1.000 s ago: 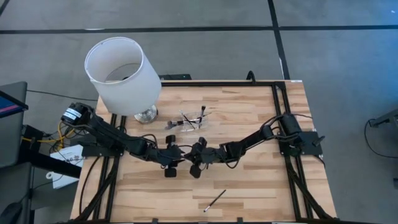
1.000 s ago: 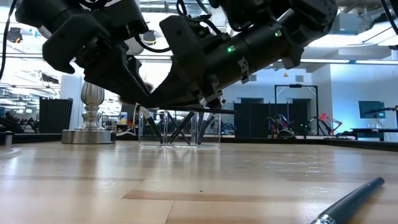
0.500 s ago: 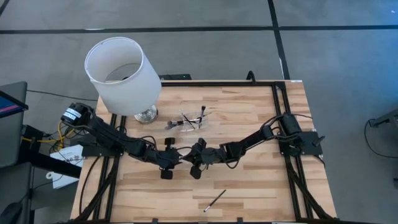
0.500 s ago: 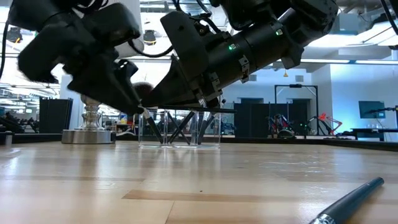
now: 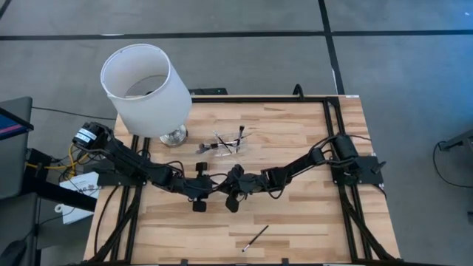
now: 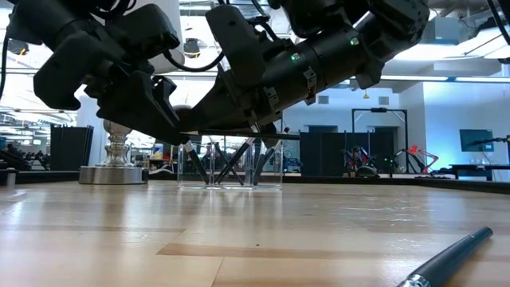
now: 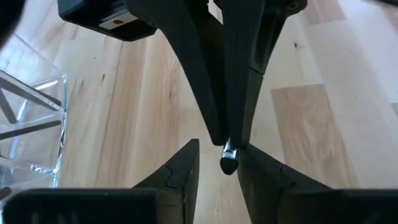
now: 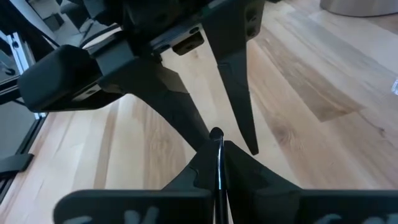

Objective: Put items in baskets/containers
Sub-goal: Put the top black eyeshadow brush into the transparent organizer

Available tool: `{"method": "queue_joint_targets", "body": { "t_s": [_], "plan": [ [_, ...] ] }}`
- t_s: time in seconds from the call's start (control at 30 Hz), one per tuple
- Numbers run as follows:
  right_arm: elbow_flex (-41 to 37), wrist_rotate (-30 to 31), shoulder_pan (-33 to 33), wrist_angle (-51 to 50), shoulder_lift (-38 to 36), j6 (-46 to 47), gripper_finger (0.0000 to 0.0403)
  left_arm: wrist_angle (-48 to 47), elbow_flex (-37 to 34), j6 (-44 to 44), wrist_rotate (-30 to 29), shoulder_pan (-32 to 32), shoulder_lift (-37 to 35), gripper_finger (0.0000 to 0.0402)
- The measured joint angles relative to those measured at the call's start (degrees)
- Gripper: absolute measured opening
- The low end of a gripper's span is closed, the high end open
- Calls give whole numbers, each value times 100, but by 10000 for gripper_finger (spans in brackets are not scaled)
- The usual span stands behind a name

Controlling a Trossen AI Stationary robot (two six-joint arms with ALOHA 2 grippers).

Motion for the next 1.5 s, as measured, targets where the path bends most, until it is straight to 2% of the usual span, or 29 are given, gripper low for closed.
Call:
{"method": "queue_joint_targets", "body": {
  "t_s": [0.27, 0.53, 0.63, 0.93, 1.13, 1.3, 1.5],
  "plan": [
    [0, 22, -2, -13, -2, -4, 14, 38, 0, 19, 5, 0, 1, 95],
    [0, 2, -48, -26, -4, -4, 16, 48, -7, 20, 80, 0, 4, 19],
    [0, -19, -64, -28, -4, -7, 17, 57, -9, 26, 109, 0, 4, 15],
    [0, -80, -186, -151, -121, -158, 82, 96, -9, 39, -27, 11, 4, 11],
    [0, 167, -202, -669, -756, -703, 127, 151, 26, 145, 81, -2, -155, 8],
    [0, 327, -173, -1428, -1656, -1177, 158, -333, 242, 155, -95, -2, -823, 8],
    [0, 387, -69, -2243, -2633, -1204, 182, -629, 283, 303, -510, -147, -1425, 8]
  ]
}}
